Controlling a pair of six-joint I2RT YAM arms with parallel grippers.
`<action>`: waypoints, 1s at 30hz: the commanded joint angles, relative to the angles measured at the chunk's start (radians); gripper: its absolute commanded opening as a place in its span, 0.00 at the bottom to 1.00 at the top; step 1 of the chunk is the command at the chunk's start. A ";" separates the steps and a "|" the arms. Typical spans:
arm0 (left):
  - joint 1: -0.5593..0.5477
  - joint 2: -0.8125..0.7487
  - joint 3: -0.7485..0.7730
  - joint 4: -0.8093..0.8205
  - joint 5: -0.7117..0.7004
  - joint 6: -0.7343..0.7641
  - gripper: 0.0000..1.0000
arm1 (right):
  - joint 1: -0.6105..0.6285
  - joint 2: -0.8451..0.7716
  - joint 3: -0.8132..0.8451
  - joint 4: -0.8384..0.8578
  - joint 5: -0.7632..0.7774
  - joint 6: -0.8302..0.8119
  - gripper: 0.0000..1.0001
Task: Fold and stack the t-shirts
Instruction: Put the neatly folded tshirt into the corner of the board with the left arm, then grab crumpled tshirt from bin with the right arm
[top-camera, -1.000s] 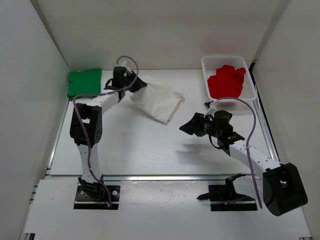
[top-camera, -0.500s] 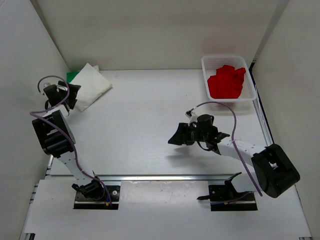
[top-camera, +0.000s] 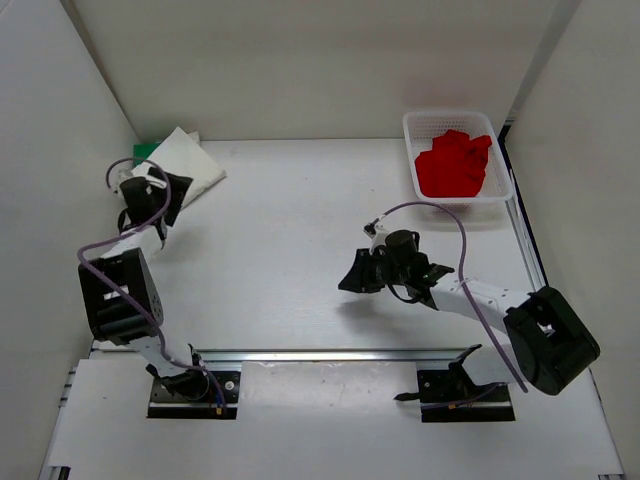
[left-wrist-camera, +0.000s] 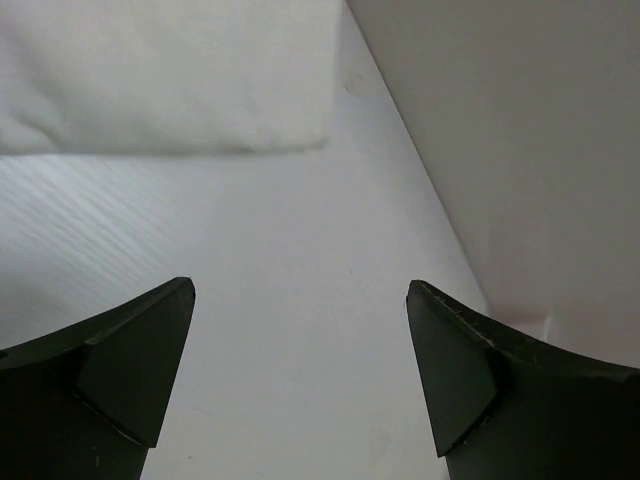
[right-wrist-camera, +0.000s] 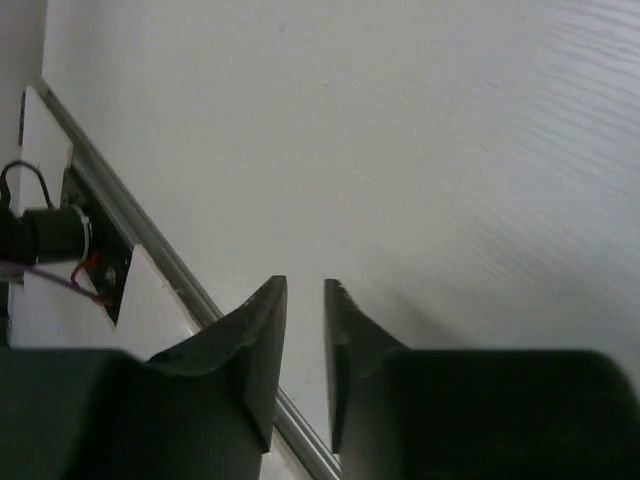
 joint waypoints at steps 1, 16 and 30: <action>-0.187 -0.111 0.002 -0.030 -0.120 0.130 0.99 | -0.039 -0.038 0.053 -0.058 0.130 -0.056 0.15; -1.113 -0.260 -0.254 0.091 -0.196 0.277 0.99 | -0.404 0.028 0.363 -0.277 0.363 -0.090 0.02; -1.190 -0.428 -0.618 0.314 -0.044 0.158 0.66 | -0.754 0.563 0.954 -0.424 0.422 -0.148 0.43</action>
